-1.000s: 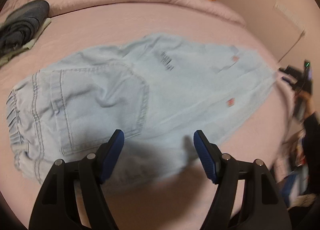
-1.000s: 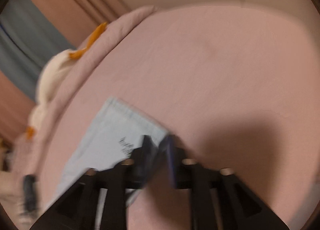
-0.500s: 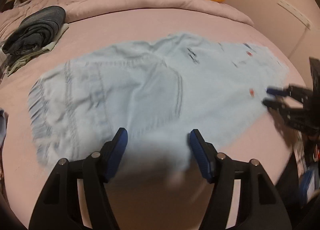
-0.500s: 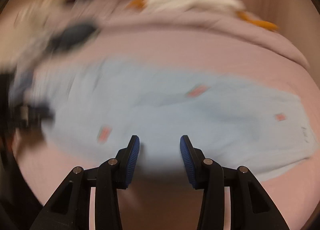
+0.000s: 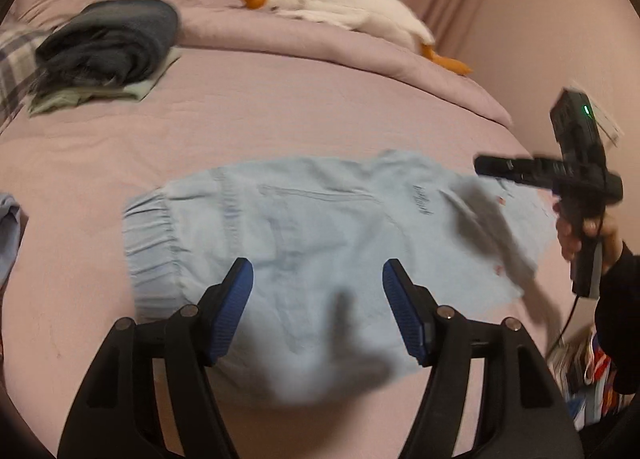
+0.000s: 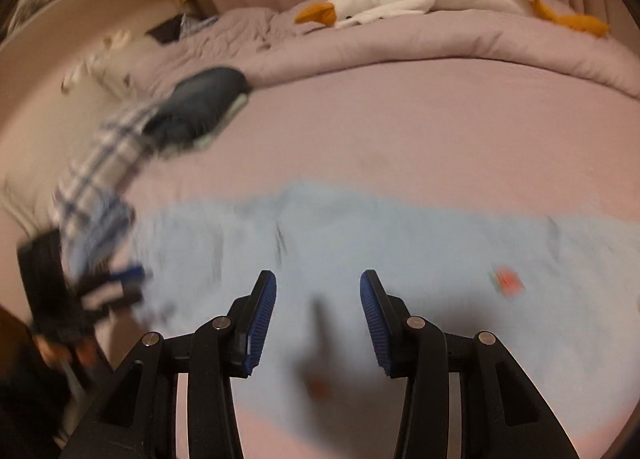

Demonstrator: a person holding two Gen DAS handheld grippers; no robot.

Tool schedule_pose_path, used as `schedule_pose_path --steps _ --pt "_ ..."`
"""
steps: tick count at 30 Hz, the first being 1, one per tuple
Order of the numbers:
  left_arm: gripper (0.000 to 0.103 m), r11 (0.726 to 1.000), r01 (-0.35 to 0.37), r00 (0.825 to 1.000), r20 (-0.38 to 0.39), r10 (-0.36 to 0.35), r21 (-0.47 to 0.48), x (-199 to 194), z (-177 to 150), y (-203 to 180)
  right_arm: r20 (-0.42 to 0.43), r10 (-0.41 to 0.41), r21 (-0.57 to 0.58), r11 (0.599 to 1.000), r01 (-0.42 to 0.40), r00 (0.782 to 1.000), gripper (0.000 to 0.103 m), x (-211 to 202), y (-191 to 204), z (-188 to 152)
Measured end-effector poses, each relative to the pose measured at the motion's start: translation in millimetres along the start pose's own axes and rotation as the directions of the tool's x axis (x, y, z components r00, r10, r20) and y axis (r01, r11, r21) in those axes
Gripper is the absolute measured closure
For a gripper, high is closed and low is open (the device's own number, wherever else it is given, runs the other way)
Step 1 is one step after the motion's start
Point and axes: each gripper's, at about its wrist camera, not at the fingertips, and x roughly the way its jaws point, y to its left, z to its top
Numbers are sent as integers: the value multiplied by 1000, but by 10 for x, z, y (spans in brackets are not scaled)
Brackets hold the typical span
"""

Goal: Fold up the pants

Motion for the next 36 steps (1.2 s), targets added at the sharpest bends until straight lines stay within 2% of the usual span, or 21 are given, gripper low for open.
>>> schedule_pose_path --steps 2,3,8,11,12,13,14,15,18,20,21,23,26,28,29,31,33,36 --pt "38 999 11 999 -38 -12 -37 103 -41 90 -21 0 17 1000 1 1000 58 182 10 166" --pt "38 999 17 1000 -25 -18 -28 95 -54 90 -50 2 26 1000 -1 999 58 355 16 315" --pt "38 1000 26 1000 -5 -26 10 74 -108 53 -188 13 77 997 2 982 58 859 70 507" --pt "40 999 43 999 -2 -43 17 64 -115 83 -314 77 121 992 -41 946 58 1133 96 557" --pt "41 999 49 999 2 -49 19 62 -107 101 -359 104 130 990 -60 928 59 1212 117 554" --pt "41 999 51 999 5 -51 20 46 -123 114 -381 116 132 989 -70 917 66 1239 146 548" --pt "43 999 49 999 8 -49 21 46 -134 137 -390 121 126 989 -77 913 90 1246 166 558" --pt "45 999 46 999 11 -46 24 56 -123 154 -385 133 124 988 -91 913 93 1235 197 592" --pt "53 999 30 999 14 -30 29 55 -136 178 -353 73 69 996 -52 933 94 1295 320 668" --pt "54 999 37 999 15 -37 22 47 -137 194 -346 38 75 997 -12 938 96 1360 284 653" --pt "54 999 40 999 15 -41 19 44 -131 202 -336 26 73 997 -2 942 102 1398 292 652" --pt "54 999 40 999 16 -41 22 37 -144 206 -279 -22 58 998 40 960 102 1370 308 677" --pt "54 999 23 1000 19 -24 34 44 -153 184 -179 27 128 992 -4 984 102 1019 233 664" --pt "54 999 8 1000 15 -8 40 56 -145 162 -86 16 86 996 -8 996 101 672 288 580" --pt "53 999 1 1000 12 -2 42 61 -141 152 -55 -17 61 998 20 998 98 491 303 499" --pt "53 997 -34 999 3 34 71 74 -143 89 -44 -90 4 996 90 995 89 252 335 311" --pt "53 988 -85 996 -7 87 131 102 -166 10 -44 -178 -77 982 174 983 69 42 365 33" --pt "53 958 -156 986 -11 164 239 98 -270 -101 -67 -272 -151 954 260 960 68 -79 353 -405"
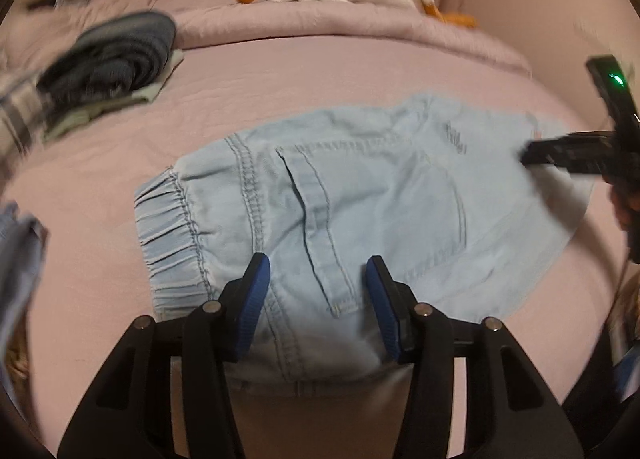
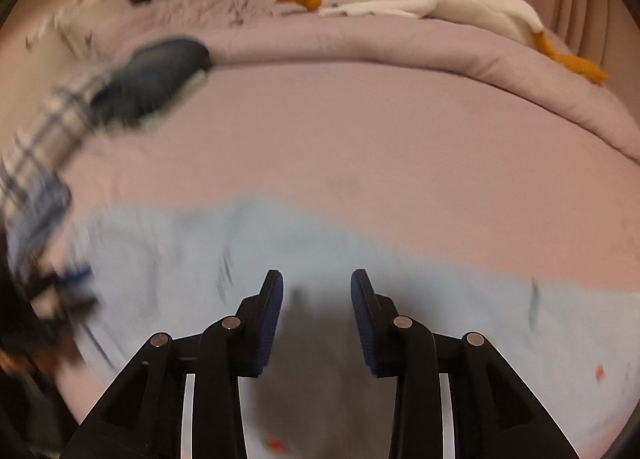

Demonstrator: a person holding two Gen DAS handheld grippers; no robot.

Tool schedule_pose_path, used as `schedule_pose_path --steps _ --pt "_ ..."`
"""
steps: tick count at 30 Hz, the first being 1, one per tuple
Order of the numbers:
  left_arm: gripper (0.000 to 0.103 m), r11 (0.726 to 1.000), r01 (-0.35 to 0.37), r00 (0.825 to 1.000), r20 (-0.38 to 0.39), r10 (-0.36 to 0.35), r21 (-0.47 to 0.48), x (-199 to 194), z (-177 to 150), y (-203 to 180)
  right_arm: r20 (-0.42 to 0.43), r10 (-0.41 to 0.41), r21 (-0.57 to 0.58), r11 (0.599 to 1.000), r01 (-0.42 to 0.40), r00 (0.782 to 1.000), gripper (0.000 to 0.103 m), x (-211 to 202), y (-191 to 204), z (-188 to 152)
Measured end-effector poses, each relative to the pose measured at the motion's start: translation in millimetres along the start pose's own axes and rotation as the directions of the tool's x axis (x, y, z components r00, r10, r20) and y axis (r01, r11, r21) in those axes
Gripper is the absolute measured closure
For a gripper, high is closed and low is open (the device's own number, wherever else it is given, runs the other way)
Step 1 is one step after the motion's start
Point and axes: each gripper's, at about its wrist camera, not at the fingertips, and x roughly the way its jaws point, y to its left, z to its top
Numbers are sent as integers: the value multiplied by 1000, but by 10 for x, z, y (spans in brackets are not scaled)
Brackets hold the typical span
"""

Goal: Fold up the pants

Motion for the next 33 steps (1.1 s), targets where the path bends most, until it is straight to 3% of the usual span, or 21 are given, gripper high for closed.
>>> schedule_pose_path --steps 4,5,6,9,12,14,16,20,22,24,25,26,27,28,31,32,33 --pt "51 1000 7 1000 -15 -7 16 -106 -119 66 -57 -126 -124 985 118 990 68 52 93 -706" --pt "51 1000 10 1000 -18 -10 17 -129 -137 80 34 -151 -158 975 154 988 67 -64 145 -890" --pt "51 1000 6 1000 -22 -6 23 -163 -159 83 54 -154 -171 972 161 987 67 -137 167 -1027" --pt "52 999 -26 999 -45 28 37 -199 -150 37 48 -74 -123 989 80 996 66 -364 25 -1234" --pt "48 998 -60 996 -64 61 16 -244 -42 -46 14 -8 4 1000 8 1000 65 -526 -324 -1237" --pt "48 1000 -13 999 -39 12 -17 -284 50 -148 80 -31 118 993 21 996 64 -712 -625 -1223" --pt "45 994 91 996 -1 -91 -52 -259 226 -331 153 -16 245 969 -23 988 63 -821 -920 -1175" --pt "41 946 305 951 -10 -308 -111 43 489 -757 215 71 344 928 -144 974 63 -639 -1188 -959" --pt "41 941 317 945 -51 -325 -121 291 556 -965 243 198 366 888 -278 950 63 -441 -1163 -858" --pt "41 948 286 947 -108 -302 -142 526 540 -1070 223 265 377 864 -334 938 63 -247 -1117 -807" --pt "41 953 269 951 -116 -285 -138 575 513 -1084 192 273 378 866 -327 943 63 -143 -1127 -801" --pt "41 956 267 955 -101 -280 -125 565 488 -1099 165 261 381 873 -306 951 64 -59 -1177 -799" --pt "41 958 266 957 -95 -276 -106 541 476 -1115 166 273 383 868 -317 948 71 -27 -1227 -820" --pt "41 961 261 958 -100 -270 -94 536 465 -1121 183 279 392 859 -331 943 71 -34 -1381 -830" --pt "42 964 252 959 -109 -260 -84 532 461 -1133 196 147 458 861 -223 970 72 -246 -2001 -949" --pt "42 966 244 961 -112 -254 -89 542 463 -1143 199 126 493 844 -210 972 92 -274 -2258 -977" --pt "42 967 237 962 -114 -247 -90 556 452 -1147 191 96 532 826 -185 977 103 -289 -2471 -999"
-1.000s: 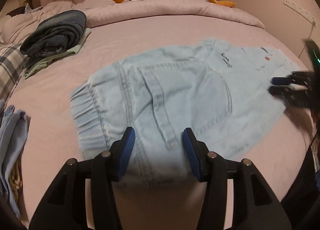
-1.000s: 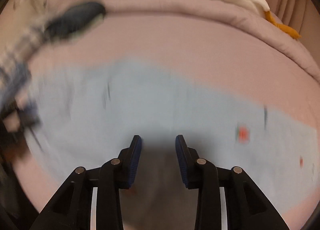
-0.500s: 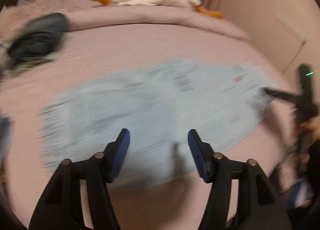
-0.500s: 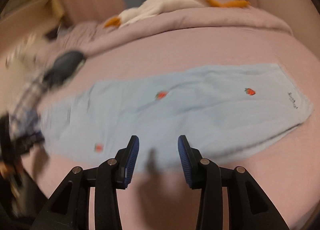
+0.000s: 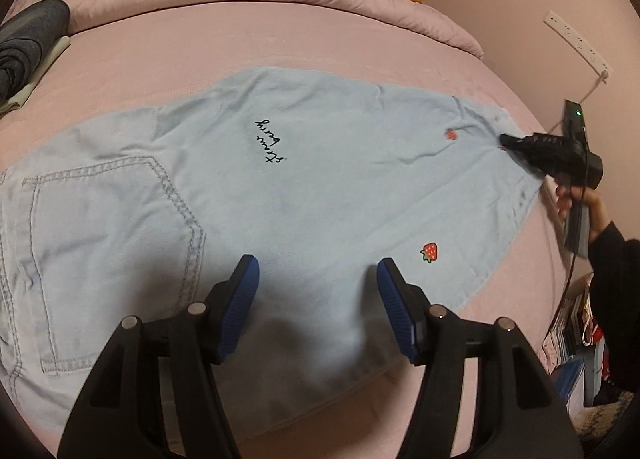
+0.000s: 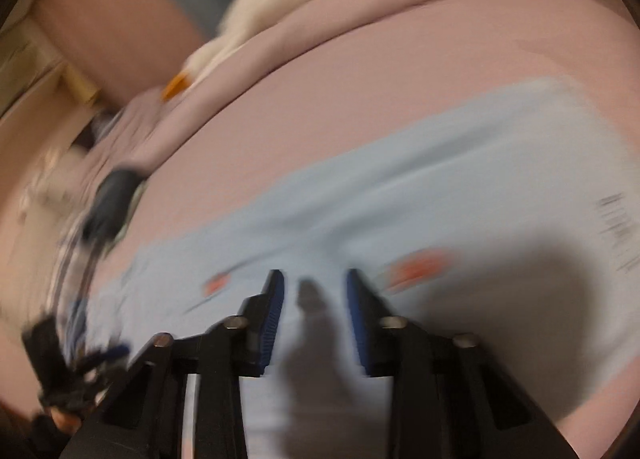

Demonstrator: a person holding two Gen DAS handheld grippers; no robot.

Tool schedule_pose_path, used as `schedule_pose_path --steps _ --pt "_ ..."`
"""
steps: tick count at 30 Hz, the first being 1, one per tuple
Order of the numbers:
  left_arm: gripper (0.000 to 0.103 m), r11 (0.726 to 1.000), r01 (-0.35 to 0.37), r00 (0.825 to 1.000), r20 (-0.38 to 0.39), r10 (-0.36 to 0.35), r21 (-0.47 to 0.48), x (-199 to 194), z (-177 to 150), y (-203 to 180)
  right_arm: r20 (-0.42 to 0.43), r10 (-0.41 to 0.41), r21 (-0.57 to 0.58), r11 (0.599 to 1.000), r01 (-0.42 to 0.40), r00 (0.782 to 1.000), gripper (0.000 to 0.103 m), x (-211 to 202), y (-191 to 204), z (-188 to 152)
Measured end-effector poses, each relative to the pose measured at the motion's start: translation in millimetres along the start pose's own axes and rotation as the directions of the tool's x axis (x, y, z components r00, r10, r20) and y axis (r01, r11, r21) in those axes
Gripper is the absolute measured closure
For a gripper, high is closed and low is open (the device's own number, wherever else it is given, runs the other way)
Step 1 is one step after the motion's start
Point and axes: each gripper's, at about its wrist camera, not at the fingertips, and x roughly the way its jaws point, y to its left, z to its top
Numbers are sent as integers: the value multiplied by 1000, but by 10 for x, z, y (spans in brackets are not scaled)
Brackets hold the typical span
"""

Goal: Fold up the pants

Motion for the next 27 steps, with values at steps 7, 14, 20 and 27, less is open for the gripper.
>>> schedule_pose_path --steps 7,14,20,27 --pt "37 999 -35 999 -14 35 10 56 24 -58 118 -336 206 929 308 935 93 -610 -795 419" --pt "29 997 -69 997 -17 69 23 148 73 -180 34 26 -23 999 -26 999 47 -334 -122 173" --pt "29 997 -71 997 -27 72 26 152 94 -174 33 -75 20 997 74 997 58 20 -219 510" --pt "20 997 -73 997 -22 74 30 172 64 -188 166 -278 134 957 258 946 49 -493 -579 729"
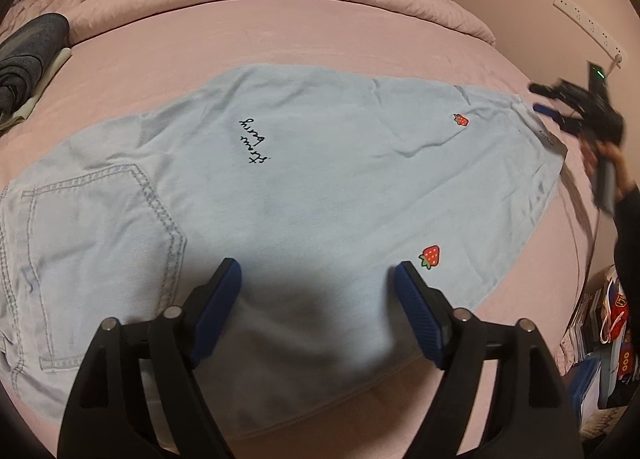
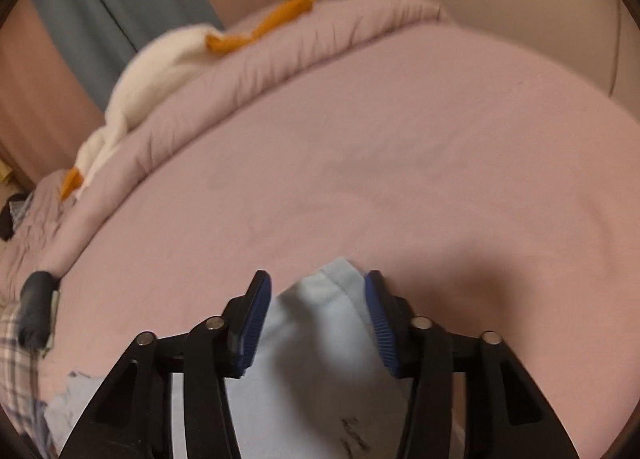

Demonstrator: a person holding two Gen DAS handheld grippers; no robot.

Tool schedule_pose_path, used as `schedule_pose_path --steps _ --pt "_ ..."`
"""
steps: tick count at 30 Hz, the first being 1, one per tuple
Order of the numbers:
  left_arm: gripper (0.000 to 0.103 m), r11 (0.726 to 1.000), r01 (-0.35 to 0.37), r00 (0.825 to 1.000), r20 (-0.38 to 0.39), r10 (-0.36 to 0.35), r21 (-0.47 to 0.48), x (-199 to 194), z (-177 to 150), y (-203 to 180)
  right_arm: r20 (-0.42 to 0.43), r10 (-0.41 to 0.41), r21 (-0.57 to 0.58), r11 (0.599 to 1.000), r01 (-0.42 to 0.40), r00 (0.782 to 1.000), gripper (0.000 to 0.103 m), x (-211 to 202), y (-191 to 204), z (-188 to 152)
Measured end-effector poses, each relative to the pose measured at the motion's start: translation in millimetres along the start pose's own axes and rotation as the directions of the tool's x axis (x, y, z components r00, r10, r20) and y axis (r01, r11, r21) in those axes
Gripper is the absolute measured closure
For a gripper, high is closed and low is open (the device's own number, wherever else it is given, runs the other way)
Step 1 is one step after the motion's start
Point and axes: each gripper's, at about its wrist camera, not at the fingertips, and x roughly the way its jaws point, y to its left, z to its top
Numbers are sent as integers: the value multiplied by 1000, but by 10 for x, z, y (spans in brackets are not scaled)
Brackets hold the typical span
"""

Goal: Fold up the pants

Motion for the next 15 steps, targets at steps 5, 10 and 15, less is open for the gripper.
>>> schedule_pose_path --steps 5,10,15 --pt "17 1000 -18 1000 -2 18 25 17 -12 -45 -157 244 -109 959 -262 957 48 -191 183 -801" --pt "17 1000 -12 1000 4 11 13 18 -21 -50 -61 257 32 966 -255 965 54 -408 -500 -848" --pt "18 999 -14 1000 5 14 -34 -22 12 -77 130 160 250 950 -188 979 43 -961 -1101 -732"
